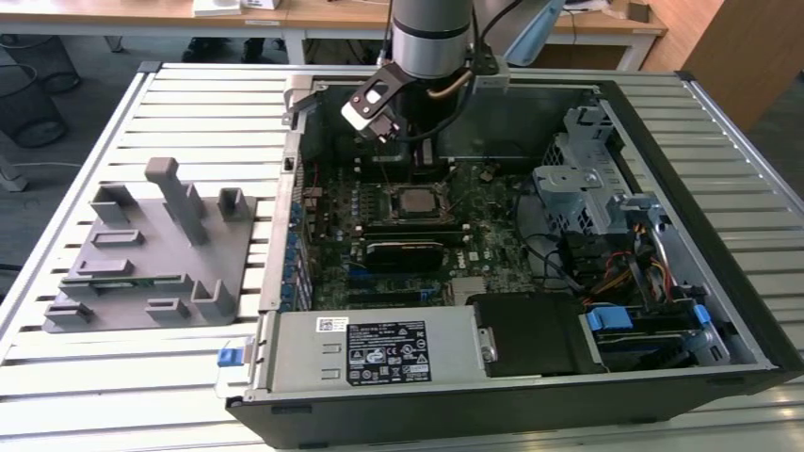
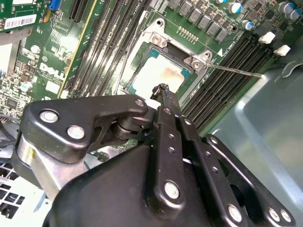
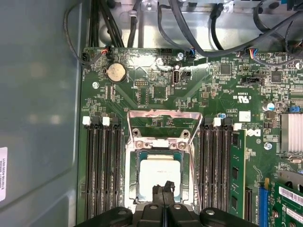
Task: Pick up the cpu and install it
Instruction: 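Close the cpu cover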
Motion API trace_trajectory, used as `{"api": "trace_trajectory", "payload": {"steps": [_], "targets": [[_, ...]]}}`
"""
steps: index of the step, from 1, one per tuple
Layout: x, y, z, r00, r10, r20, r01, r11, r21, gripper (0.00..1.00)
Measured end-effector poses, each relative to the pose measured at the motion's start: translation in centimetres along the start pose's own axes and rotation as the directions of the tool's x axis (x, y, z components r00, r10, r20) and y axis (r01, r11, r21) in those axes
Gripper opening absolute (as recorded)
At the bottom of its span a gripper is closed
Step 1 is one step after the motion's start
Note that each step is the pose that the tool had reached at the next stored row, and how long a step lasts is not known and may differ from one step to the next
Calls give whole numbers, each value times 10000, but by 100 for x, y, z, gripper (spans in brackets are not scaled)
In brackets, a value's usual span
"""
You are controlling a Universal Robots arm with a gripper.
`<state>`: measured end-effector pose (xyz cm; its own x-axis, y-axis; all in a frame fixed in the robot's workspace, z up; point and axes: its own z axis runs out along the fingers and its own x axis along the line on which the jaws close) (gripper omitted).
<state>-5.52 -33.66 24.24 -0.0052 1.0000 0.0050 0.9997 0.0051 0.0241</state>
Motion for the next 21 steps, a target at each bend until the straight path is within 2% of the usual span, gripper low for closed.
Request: {"api": "trace_trajectory", "payload": {"steps": [21], "targets": [[1, 2, -154, 10000, -1, 0, 1, 10000, -14, 11]]}}
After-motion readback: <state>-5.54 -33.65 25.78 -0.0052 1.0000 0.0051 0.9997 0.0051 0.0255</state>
